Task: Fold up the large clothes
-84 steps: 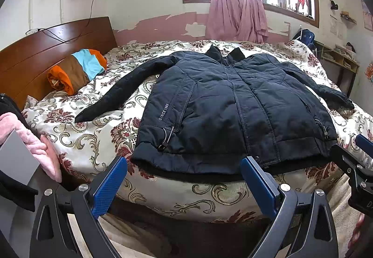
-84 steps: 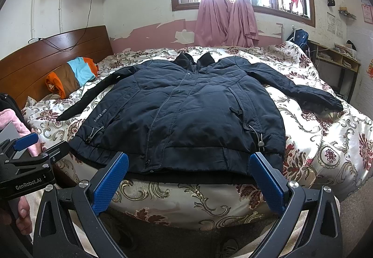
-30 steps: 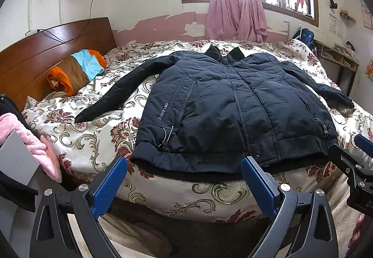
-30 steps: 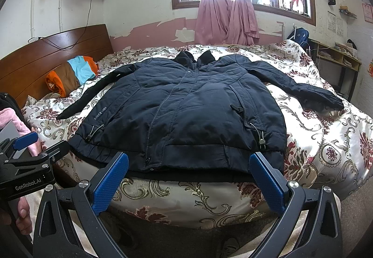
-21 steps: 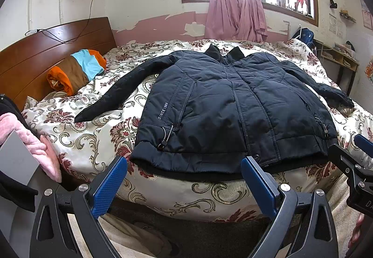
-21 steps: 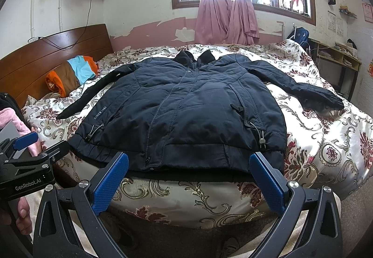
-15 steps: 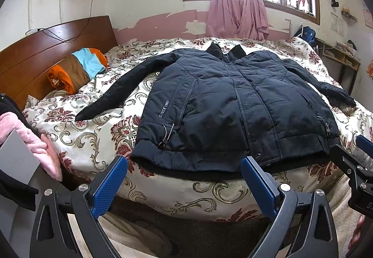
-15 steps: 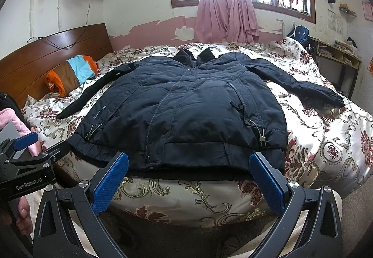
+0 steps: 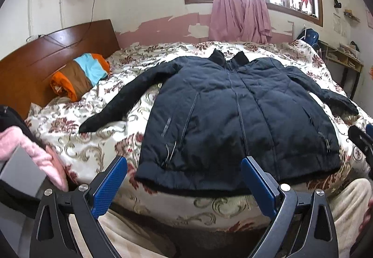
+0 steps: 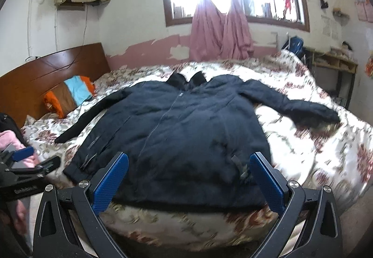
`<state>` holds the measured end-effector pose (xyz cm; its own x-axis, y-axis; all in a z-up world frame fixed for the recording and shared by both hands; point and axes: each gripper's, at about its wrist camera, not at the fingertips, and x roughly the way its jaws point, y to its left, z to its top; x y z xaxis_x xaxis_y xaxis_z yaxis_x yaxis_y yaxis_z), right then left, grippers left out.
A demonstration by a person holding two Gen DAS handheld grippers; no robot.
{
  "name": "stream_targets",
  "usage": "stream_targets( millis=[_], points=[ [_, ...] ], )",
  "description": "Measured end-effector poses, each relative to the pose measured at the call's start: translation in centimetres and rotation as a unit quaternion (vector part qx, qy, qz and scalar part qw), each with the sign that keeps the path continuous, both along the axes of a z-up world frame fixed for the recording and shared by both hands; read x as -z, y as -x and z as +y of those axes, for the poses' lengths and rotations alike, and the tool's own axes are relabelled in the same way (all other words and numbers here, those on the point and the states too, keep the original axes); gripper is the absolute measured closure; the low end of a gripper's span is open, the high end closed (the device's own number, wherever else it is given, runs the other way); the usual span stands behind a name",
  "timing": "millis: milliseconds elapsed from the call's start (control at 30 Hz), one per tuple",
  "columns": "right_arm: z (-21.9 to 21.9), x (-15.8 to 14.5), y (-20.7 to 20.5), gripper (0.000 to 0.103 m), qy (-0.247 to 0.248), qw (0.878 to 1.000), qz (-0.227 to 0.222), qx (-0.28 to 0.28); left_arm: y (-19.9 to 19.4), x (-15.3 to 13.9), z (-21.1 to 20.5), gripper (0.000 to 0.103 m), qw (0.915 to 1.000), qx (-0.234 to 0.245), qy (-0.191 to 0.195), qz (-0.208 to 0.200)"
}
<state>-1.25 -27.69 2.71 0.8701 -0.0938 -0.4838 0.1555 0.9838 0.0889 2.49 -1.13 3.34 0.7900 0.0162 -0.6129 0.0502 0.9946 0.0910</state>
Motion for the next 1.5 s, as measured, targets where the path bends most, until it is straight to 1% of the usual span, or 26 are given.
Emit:
stream_targets(
  millis=[133,200,300,433,567,667,833,900,1000,1067,1100,1133,1167,1267,1333,1400,1433,1467,1500],
  points=[
    [-2.4,-1.0,-1.3,0.001,0.0,1.0,0.001,0.02,-2.1,-1.0,-1.2,0.004,0.9999,0.006,-0.013,0.001],
    [-4.2,-1.0,-2.4,0.001,-0.018,0.999,0.008,0.028,-3.6,-1.2,-2.0,0.004,0.9997,0.008,-0.02,0.009],
    [-7.0,-0.4,-4.2,0.001,-0.039,0.998,0.02,0.048,-6.7,-1.0,-3.2,0.004,0.9993,0.017,-0.027,0.022],
    [-10.7,1.2,-6.3,0.001,-0.056,0.994,0.031,0.084,-11.3,-0.3,-5.1,0.004,0.9985,0.03,-0.029,0.036],
    [-15.0,2.9,-8.3,0.001,-0.08,0.987,0.04,0.131,-15.9,0.6,-7.7,0.004,0.9973,0.051,-0.027,0.046],
    [-18.1,4.2,-9.5,0.001,-0.089,0.979,0.044,0.175,-18.8,1.3,-9.9,0.004,0.9963,0.069,-0.025,0.045],
    [-24.0,6.7,-10.9,0.001,-0.111,0.965,0.045,0.235,-24.0,2.6,-14.3,0.004,0.9936,0.105,-0.007,0.041],
    [-26.8,8.1,-11.6,0.001,-0.131,0.956,0.048,0.259,-26.1,3.0,-16.0,0.004,0.9921,0.117,0.005,0.045],
    [-30.2,9.6,-12.2,0.001,-0.153,0.946,0.044,0.284,-29.3,3.6,-19.2,0.004,0.9877,0.143,0.028,0.057],
    [-33.2,10.8,-12.9,0.001,-0.187,0.935,0.03,0.301,-31.2,4.0,-21.7,0.004,0.985,0.159,0.036,0.056],
    [-34.8,11.3,-13.3,0.001,-0.208,0.93,0.013,0.303,-32.1,4.3,-22.9,0.004,0.9835,0.168,0.038,0.054],
    [-35.9,11.7,-13.5,0.001,-0.222,0.927,-0.001,0.301,-32.9,4.5,-24.2,0.004,0.9816,0.179,0.042,0.051],
    [-37.6,12.2,-13.8,0.001,-0.245,0.921,-0.019,0.303,-33.7,4.8,-25.5,0.004,0.9796,0.189,0.046,0.05],
    [-41.4,14.1,-14.4,0.001,-0.304,0.895,-0.052,0.322,-36.6,5.8,-29.2,0.004,0.973,0.214,0.056,0.065],
    [-43.7,15.4,-14.6,0.001,-0.341,0.872,-0.068,0.345,-38.2,6.3,-31.0,0.004,0.9718,0.217,0.056,0.074],
    [-45.8,16.7,-15.2,0.001,-0.373,0.853,-0.085,0.354,-39.9,6.5,-32.8,0.004,0.9703,0.22,0.065,0.078],
    [-46.3,17.0,-15.4,0.001,-0.383,0.847,-0.092,0.356,-40.4,6.5,-33.4,0.004,0.97,0.219,0.07,0.08],
    [-47.0,17.6,-15.7,0.002,-0.399,0.838,-0.103,0.357,-41.0,6.5,-34.1,0.004,0.9694,0.219,0.075,0.082],
    [-47.3,17.9,-16.0,0.004,-0.408,0.833,-0.109,0.359,-41.6,6.7,-34.7,0.004,0.9693,0.219,0.076,0.083]
  ],
)
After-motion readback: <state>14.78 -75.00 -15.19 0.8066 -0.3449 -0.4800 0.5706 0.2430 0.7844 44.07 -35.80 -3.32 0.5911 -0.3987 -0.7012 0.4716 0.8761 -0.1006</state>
